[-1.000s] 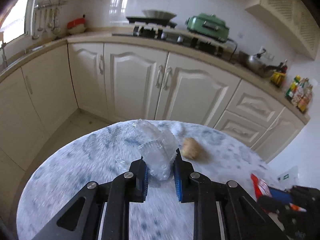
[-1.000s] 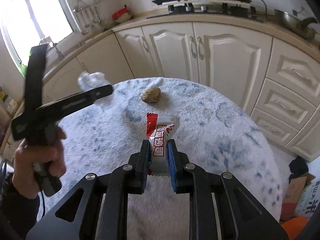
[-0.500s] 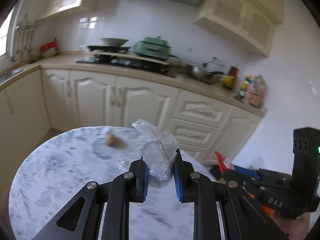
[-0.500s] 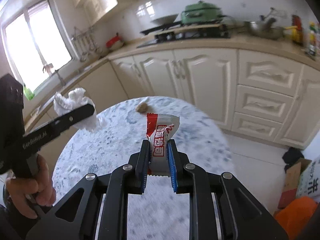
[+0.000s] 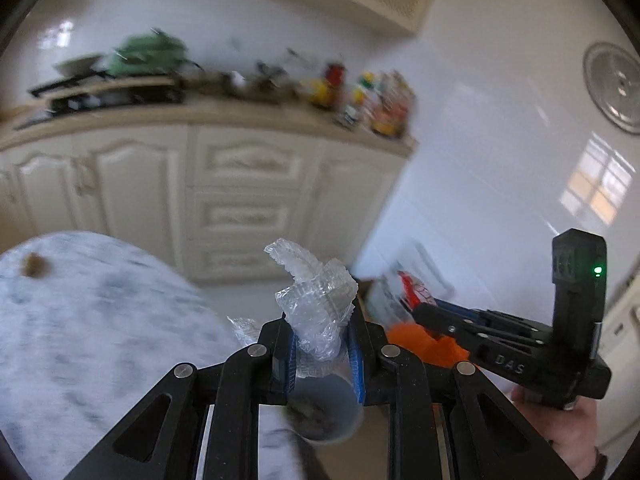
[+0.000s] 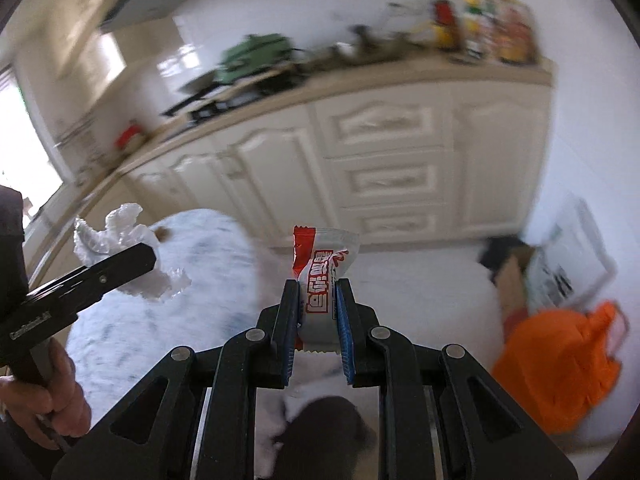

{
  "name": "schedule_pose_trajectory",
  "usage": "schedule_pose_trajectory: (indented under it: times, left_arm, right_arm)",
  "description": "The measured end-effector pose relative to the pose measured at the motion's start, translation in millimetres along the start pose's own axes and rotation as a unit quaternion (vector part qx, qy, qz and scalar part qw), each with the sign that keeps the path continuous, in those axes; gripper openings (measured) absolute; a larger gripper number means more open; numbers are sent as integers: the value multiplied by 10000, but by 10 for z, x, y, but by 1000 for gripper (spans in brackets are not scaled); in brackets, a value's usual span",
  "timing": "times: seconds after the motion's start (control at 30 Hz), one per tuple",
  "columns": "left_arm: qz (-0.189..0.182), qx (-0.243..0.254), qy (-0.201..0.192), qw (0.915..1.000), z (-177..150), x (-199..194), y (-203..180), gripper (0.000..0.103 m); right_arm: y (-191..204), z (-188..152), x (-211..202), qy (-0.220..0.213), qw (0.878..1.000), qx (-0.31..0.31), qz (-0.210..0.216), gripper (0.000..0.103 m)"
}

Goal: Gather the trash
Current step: 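Carry the held packet and plastic bag toward the blue bin, then open both tools over the blue bin to drop the items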

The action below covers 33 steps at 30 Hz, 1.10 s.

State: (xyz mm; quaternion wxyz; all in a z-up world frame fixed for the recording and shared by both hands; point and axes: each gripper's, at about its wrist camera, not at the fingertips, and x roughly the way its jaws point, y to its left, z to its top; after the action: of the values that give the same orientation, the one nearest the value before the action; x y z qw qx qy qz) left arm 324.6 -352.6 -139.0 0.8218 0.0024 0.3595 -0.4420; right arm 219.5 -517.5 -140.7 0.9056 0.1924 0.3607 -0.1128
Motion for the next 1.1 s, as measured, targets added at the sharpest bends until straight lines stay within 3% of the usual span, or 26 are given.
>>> schedule_pose_trajectory:
  times: [0.27, 0.5, 0.57, 0.63, 0.7, 0.87, 0.97, 1.1]
  left_arm:
    - [-286, 381, 1128, 9925, -167, 955, -449, 18]
    - [-318, 505, 1954, 9789, -312, 1543, -608, 23]
    - [-356, 444, 2237, 9730, -332, 1700, -599, 31]
    - [-162, 453, 2358, 9706, -376, 1767, -608, 63]
    - [-96, 477, 2399, 9696, -312, 1852, -601, 79]
    - [265, 607, 2266, 9717, -63, 1948, -812, 97]
    - [487, 673, 2048, 9753, 26, 1937, -945, 101]
    - [680, 782, 1731, 9794, -40, 1595, -998, 102]
  right_arm:
    - [-944, -364, 343, 484, 9931, 982, -419, 18]
    - [-1437, -643, 672, 828, 9827, 1582, -484, 21]
    - [-1538, -693, 746, 894, 9801, 1695, -522, 26]
    - [-1640, -753, 801, 954, 9765, 1844, -570, 29]
    - [-1704, -798, 835, 1015, 9740, 1940, -582, 40]
    - [-1799, -854, 811, 957, 9703, 2113, -686, 101]
    - [-1821, -866, 772, 908, 9673, 2251, -732, 103]
    - [-1766, -840, 759, 991, 9665, 2200, -874, 103]
